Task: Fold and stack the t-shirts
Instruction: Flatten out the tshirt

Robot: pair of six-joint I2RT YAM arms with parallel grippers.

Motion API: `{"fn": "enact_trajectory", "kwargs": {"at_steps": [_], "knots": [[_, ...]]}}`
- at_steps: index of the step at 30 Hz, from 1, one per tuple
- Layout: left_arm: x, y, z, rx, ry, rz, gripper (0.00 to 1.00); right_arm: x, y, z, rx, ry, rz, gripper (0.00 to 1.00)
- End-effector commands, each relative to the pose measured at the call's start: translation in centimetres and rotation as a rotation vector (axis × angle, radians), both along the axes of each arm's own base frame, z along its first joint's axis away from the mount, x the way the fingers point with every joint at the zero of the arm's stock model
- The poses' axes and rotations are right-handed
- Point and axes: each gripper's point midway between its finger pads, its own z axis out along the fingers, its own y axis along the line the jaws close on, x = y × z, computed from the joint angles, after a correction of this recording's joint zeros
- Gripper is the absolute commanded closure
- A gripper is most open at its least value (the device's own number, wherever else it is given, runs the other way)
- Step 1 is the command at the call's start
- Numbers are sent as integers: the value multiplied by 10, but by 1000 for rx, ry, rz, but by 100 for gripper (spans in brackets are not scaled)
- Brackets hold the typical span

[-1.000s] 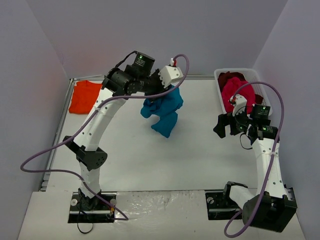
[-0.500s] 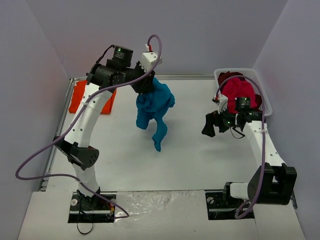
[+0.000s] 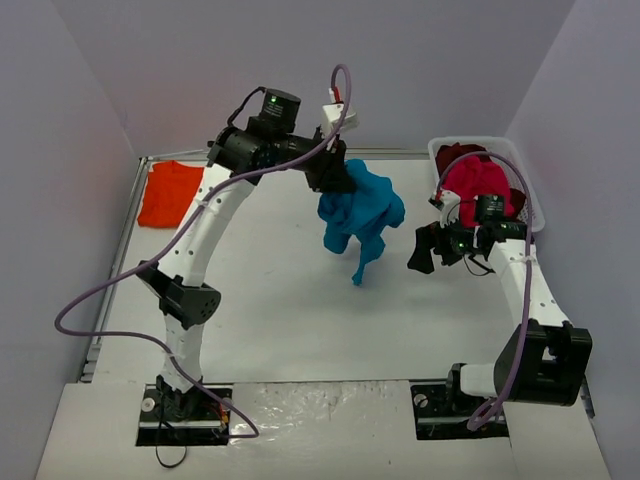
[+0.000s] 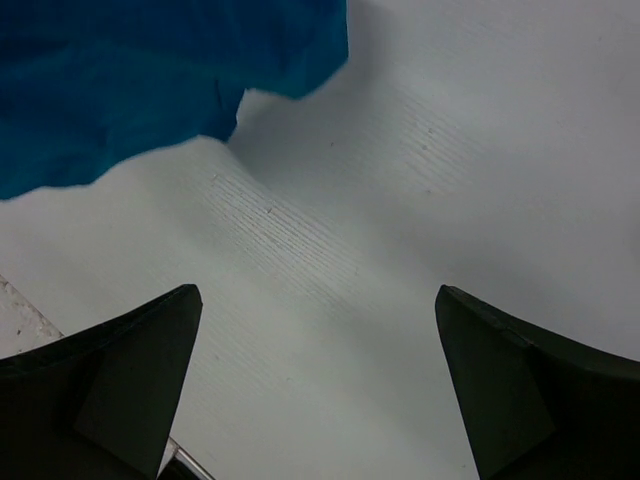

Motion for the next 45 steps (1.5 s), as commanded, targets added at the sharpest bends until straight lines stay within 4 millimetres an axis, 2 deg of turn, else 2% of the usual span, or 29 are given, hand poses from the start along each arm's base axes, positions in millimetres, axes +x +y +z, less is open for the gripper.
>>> {"fn": "enact_trajectory", "kwargs": {"at_steps": [1, 2, 3, 4, 5, 6, 7, 8, 9, 10, 11, 13, 15, 17, 20, 22, 25, 27, 28, 30, 31, 32, 34, 40, 41, 42, 43, 44, 45], "knots": [[-49, 35, 65, -180, -40, -172, 96, -2, -5, 5, -4, -7, -8, 0], [-42, 41, 38, -175, 38, -189, 93, -2, -6, 4, -5, -5, -11, 0], [-29, 70, 33, -201, 54, -149, 80, -3, -6, 5, -5, -8, -12, 0], [-55, 96, 53, -266, 13, -201, 72, -3, -6, 5, -7, -9, -13, 0], [-46, 114, 48, -297, -39, -187, 71, -2, -7, 6, -8, -12, -14, 0], [-24, 158, -1, -309, 73, -67, 71, -2, -7, 6, -10, -13, -15, 0], [-40, 180, 21, -368, -93, -145, 61, -2, -8, 6, -12, -13, -16, 0], [-35, 206, 12, -364, -132, -118, 48, -1, -7, 5, -13, -13, -11, 0], [-42, 231, -40, -407, 240, 52, 38, -1, -7, 3, -16, -8, -9, 0], [-40, 245, -54, -391, 145, 84, 21, -1, -7, 2, -23, -5, -6, 0], [-38, 257, -68, -379, 68, 114, 16, 0, -6, 1, -25, -2, -3, 0], [-38, 276, -102, -391, 81, 189, 9, 5, -4, -2, -27, 13, 3, 0], [-33, 278, -119, -400, 93, 202, 7, 7, 0, -6, -22, 31, 22, 0], [-29, 275, -127, -420, 160, 204, 3, 13, 5, -6, -10, 42, 39, 0], [-19, 276, -131, -430, 177, 218, 6, 15, 16, 1, 15, 47, 96, 0], [-13, 278, -128, -427, 157, 239, 6, 15, 28, -5, 19, 78, 140, 2], [-4, 281, -132, -423, 166, 275, 6, 7, 56, -24, -6, 157, 241, 7], [7, 285, -130, -408, 132, 293, 6, -2, 74, -45, -18, 240, 314, 9], [7, 285, -133, -412, 168, 305, 6, -7, 79, -51, -26, 275, 337, 11], [17, 289, -132, -384, 113, 319, 6, -16, 93, -71, -43, 355, 395, 16], [13, 288, -138, -387, 186, 341, 6, -20, 96, -77, -48, 381, 415, 17], [16, 289, -135, -373, 166, 340, 5, -23, 99, -87, -54, 421, 427, 17], [12, 287, -144, -344, 182, 340, 6, -29, 107, -100, -86, 455, 458, 18], [-8, 281, -153, -289, 206, 267, 6, -46, 121, -117, -136, 512, 531, 23], [-6, 282, -162, -272, 156, 234, 6, -48, 123, -118, -140, 513, 540, 32], [-19, 278, -155, -287, 228, 225, 6, -50, 125, -118, -142, 516, 549, 39], [-22, 277, -154, -292, 237, 209, 6, -50, 127, -120, -148, 517, 558, 49], [-17, 278, -164, -284, 144, 160, 6, -50, 127, -120, -157, 517, 559, 70], [-23, 276, -160, -316, 264, 176, 6, -48, 127, -121, -163, 514, 553, 81]]}}
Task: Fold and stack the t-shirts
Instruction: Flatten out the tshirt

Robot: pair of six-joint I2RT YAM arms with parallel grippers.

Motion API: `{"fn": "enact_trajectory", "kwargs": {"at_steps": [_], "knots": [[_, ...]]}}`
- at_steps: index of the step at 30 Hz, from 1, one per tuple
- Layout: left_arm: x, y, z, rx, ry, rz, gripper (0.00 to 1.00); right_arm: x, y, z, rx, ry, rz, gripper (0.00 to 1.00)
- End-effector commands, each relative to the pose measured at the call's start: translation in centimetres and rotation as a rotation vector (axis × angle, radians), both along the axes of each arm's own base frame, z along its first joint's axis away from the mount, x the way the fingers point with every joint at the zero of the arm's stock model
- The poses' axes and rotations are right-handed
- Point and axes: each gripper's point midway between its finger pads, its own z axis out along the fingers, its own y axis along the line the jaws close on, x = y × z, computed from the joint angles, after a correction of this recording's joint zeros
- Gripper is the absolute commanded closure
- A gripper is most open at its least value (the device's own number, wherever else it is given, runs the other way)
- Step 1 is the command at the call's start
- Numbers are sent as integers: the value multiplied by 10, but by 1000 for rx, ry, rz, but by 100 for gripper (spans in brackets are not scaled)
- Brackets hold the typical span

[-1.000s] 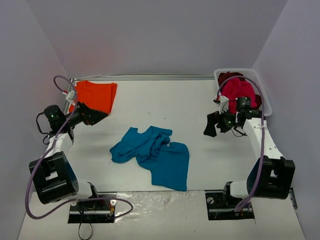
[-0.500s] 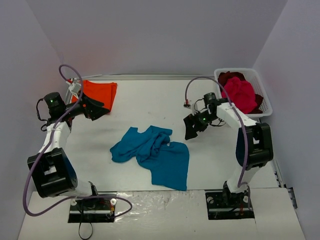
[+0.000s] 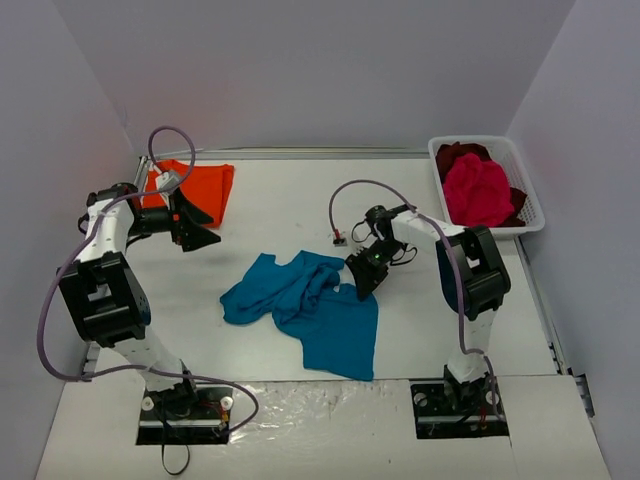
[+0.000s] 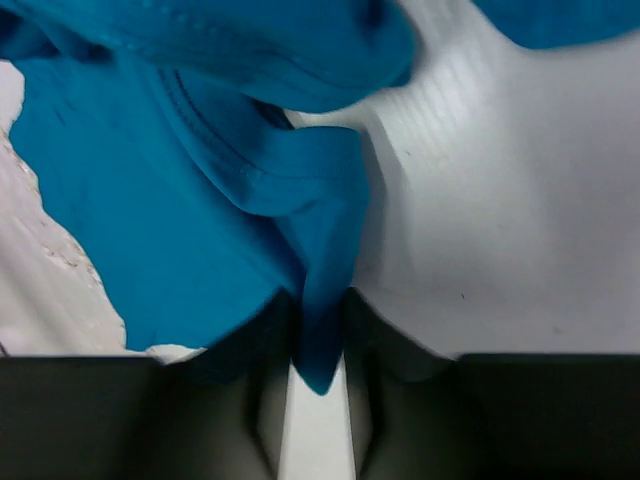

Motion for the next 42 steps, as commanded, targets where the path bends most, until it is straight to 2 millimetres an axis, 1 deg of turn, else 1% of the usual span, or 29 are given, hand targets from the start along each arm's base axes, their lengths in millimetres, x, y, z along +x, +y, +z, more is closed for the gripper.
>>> {"fn": "enact_trajectory", "kwargs": {"at_steps": [1, 2, 4, 7, 8, 9, 10, 11, 12, 14, 15, 18, 19, 21, 22, 23, 25, 27, 28, 29, 30, 31, 32, 33, 34, 35, 38, 41, 42], "knots": [[-33, -13, 11, -101, 101, -73, 6, -3, -2, 0, -49, 24, 15, 92], [-30, -13, 4, -116, 134, -70, 6, 1, -6, 0, -69, 8, 9, 100], [-31, -14, -2, -125, 142, -73, 6, 10, -9, 7, -72, -26, -5, 100], [-31, -21, -5, -127, 135, -96, 6, 38, -23, 22, -93, -102, -74, 100], [-31, -22, -5, -125, 137, -101, 6, 57, -29, 33, -102, -160, -103, 100], [-30, -23, -4, -126, 138, -105, 6, 73, -41, 40, -114, -196, -150, 100], [-30, -24, -2, -125, 137, -107, 6, 86, -47, 53, -118, -238, -188, 100], [-28, -25, 1, -121, 131, -113, 6, 108, -52, 71, -118, -311, -223, 100], [-27, -25, 3, -120, 123, -114, 6, 127, -67, 82, -160, -380, -271, 100], [-25, -26, 9, -122, 121, -115, 6, 151, -78, 110, -190, -491, -335, 100], [-22, -27, 13, -119, 110, -117, 6, 166, -80, 129, -196, -560, -357, 100], [-17, -29, 17, -112, 108, -130, 6, 180, -88, 155, -236, -652, -389, 100], [-18, -30, 16, -100, 110, -137, 6, 181, -93, 158, -258, -672, -395, 100], [-20, -34, 18, -75, 94, -162, 6, 178, -96, 156, -269, -681, -394, 100], [-23, -34, 16, -41, 87, -181, 6, 181, -99, 157, -281, -709, -408, 100], [-23, -35, 16, -27, 84, -192, 6, 177, -101, 154, -299, -706, -409, 100], [-19, -33, 23, -21, 109, -180, 6, 178, -106, 160, -332, -761, -421, 100], [-8, -29, 24, 15, 99, -165, 6, 178, -104, 169, -324, -784, -423, 100], [8, -24, 23, 36, 115, -117, 6, 179, -101, 176, -318, -803, -423, 100], [20, -15, 11, 124, 137, -64, 6, 177, -100, 183, -313, -816, -425, 100], [34, -6, 18, 210, 104, 39, 6, 177, -99, 185, -309, -822, -422, 100], [38, -5, -8, 255, 254, 182, 6, 176, -98, 187, -308, -826, -419, 100], [73, 19, -11, 424, 62, 324, 6, 174, -98, 189, -304, -832, -419, 100], [69, 16, 2, 470, -28, 330, 6, 172, -98, 189, -301, -829, -417, 100], [67, 4, -1, 513, -58, 308, 6, 169, -98, 183, -306, -818, -410, 100], [67, 2, 0, 528, -55, 325, 6, 167, -97, 183, -298, -814, -405, 100], [69, -8, 3, 466, 2, 323, 6, 162, -95, 177, -297, -801, -391, 100], [67, -24, 1, 365, 66, 264, 6, 159, -93, 177, -283, -793, -391, 100], [64, -34, 1, 307, 91, 223, 6, 157, -90, 178, -267, -789, -386, 100]]}}
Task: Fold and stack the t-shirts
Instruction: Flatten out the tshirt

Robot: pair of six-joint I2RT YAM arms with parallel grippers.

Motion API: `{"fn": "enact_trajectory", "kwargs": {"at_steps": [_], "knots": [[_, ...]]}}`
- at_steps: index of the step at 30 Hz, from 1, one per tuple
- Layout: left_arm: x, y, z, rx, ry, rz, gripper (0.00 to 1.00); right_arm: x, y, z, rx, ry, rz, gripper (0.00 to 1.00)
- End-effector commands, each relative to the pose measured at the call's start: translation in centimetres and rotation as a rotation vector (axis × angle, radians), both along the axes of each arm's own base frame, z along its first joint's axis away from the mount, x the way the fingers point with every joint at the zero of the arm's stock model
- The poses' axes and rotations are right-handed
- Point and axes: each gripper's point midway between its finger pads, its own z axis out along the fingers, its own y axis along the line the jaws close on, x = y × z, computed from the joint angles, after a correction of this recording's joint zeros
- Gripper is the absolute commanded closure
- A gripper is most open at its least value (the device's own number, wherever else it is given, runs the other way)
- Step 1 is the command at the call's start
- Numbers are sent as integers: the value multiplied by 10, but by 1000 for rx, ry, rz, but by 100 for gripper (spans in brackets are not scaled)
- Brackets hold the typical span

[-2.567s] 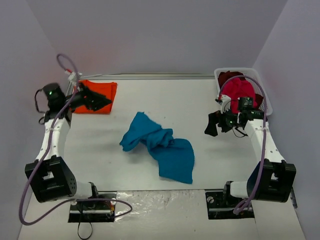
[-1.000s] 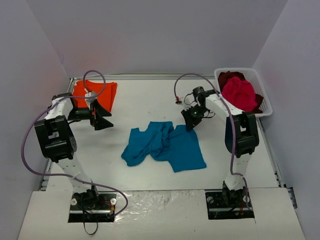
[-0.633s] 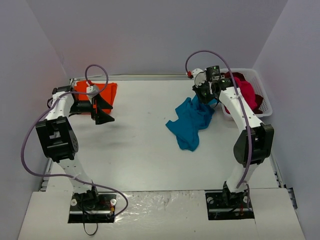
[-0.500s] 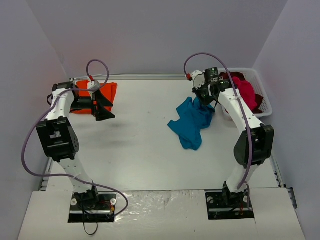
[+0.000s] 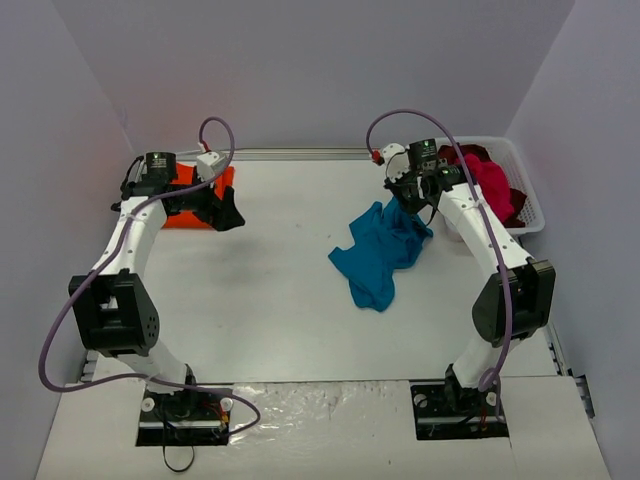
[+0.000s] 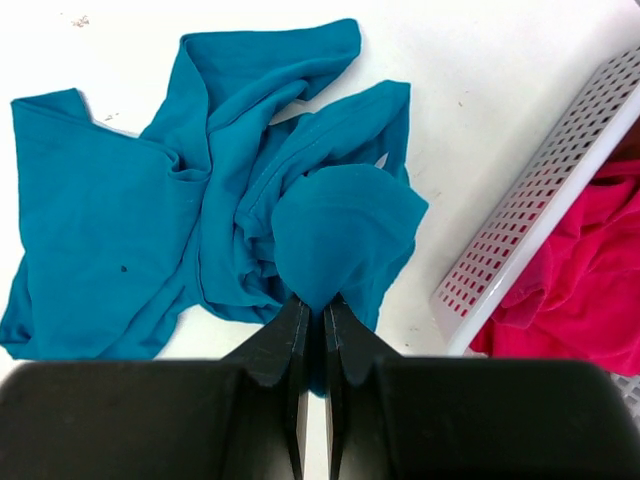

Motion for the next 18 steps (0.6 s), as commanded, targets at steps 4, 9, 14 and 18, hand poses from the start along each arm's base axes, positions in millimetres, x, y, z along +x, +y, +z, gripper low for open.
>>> {"fn": "enact_trajectory", "kwargs": {"at_steps": [4, 9, 14, 18], "knots": [[-1, -28, 20, -272, 70, -64, 6, -14, 7, 16, 39, -32, 30, 100], [-37, -54, 49, -629, 221, -325, 10, -21, 6, 3, 34, 3, 34, 100], [-58, -65, 74, -674, 194, -448, 16, -25, 5, -5, 31, 25, 33, 100], [-78, -87, 71, -664, 230, -512, 6, -26, 5, -7, 38, 32, 33, 100]]}}
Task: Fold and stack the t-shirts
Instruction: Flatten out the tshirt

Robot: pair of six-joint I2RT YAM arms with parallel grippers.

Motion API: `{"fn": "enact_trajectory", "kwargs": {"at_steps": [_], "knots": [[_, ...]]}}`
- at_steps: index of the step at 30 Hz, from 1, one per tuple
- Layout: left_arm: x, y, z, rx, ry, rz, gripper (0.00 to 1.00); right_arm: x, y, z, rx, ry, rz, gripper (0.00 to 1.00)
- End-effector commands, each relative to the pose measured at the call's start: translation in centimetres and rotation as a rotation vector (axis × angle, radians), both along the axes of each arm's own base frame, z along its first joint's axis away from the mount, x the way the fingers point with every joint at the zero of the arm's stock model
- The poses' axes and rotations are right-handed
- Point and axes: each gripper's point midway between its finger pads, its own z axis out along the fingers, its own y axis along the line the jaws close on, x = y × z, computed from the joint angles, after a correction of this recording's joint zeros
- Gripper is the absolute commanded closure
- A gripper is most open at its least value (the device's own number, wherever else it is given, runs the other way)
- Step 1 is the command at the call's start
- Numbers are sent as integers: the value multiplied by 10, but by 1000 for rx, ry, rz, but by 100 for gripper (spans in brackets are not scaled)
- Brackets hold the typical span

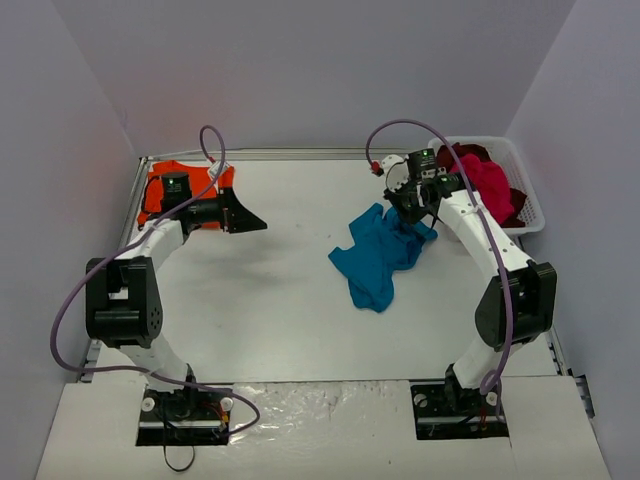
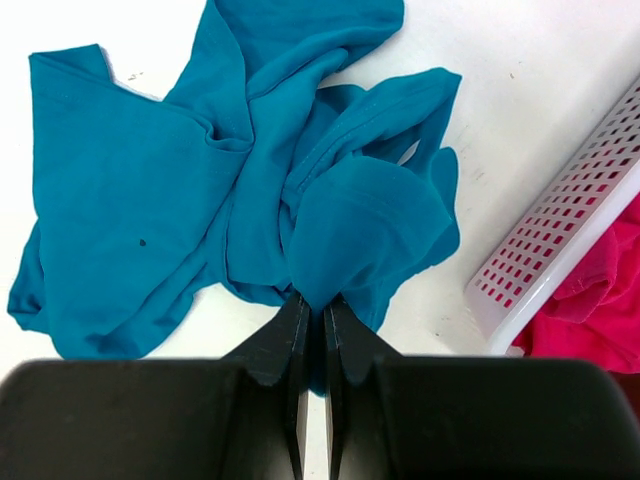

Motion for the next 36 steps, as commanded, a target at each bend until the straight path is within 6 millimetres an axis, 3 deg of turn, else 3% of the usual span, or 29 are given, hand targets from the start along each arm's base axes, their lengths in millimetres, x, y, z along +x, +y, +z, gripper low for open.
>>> {"fn": "enact_trajectory", "kwargs": {"at_steps": [1, 15, 24, 31, 34, 36], "knots": [[-51, -21, 67, -118, -168, -295, 6, -4, 3, 13, 28, -28, 9, 100], [-48, -22, 62, -118, -156, -295, 3, -11, 0, 10, 36, -24, 9, 100], [-44, -22, 59, -107, -196, -263, 6, -13, -1, 8, 43, -16, 8, 100], [-57, -19, 78, -90, -335, -288, 6, -13, -4, 5, 40, -17, 5, 100], [-68, -20, 93, -77, -468, -282, 6, -13, -4, 5, 40, -17, 3, 100], [-71, -20, 94, -73, -532, -256, 6, -13, -4, 5, 42, -17, 5, 100]]}}
